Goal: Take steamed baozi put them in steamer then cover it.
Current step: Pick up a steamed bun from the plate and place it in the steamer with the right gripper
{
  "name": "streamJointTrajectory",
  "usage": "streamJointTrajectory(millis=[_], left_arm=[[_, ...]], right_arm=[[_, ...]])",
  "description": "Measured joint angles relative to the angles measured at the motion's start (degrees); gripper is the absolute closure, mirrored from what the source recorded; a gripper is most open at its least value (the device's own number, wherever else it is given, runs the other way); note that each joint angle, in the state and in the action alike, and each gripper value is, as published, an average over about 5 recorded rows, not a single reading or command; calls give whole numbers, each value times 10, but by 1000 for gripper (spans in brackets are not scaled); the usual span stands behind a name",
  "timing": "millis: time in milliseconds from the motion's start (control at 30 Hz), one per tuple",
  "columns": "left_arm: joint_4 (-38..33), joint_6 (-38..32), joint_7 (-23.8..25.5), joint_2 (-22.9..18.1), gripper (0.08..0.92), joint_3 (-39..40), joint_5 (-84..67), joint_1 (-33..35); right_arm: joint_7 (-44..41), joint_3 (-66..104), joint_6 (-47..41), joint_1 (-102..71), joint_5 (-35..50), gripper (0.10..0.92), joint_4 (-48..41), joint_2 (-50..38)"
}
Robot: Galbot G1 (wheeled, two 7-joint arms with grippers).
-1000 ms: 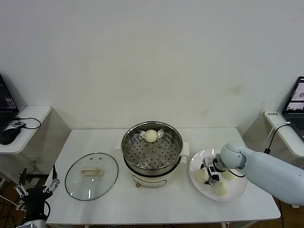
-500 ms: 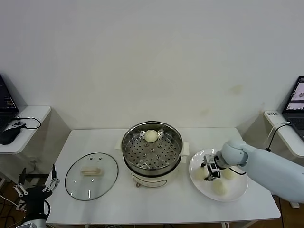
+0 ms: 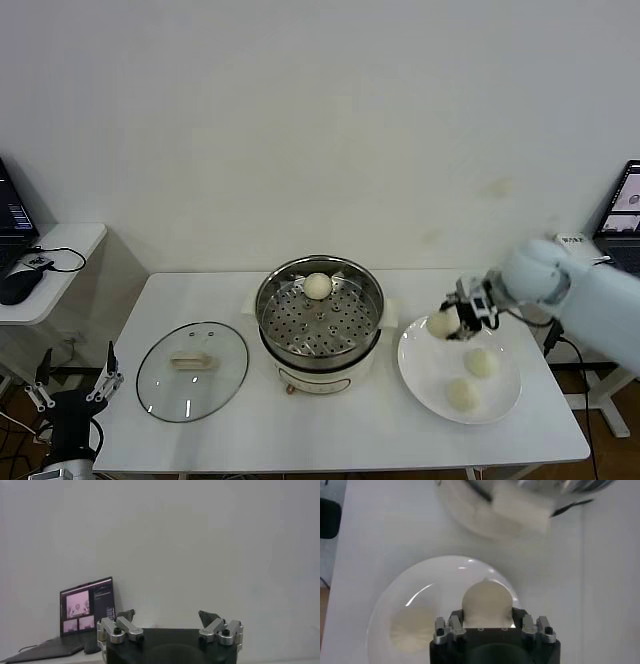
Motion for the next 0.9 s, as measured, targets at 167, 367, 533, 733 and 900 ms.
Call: streamJointTrajectory(millis=[167, 367, 533, 733, 900], left_arm=[[-1, 2, 1, 3, 177, -2, -2, -2], [-1, 4, 2, 2, 177, -5, -3, -1], [-2, 6, 3, 1, 177, -9, -3, -2], [-3, 7, 3, -3, 177, -11, -3, -2], [-4, 7, 3, -5, 177, -11, -3, -5]], right_arm=[[21, -35, -24, 65, 56, 415, 3, 39], [55, -64, -58, 102, 120, 409, -16, 124], [84, -78, -89, 106, 156, 406, -46, 210], [113, -95, -118, 95, 182, 406, -90, 304], [131, -108, -136, 80, 194, 406, -125, 368]])
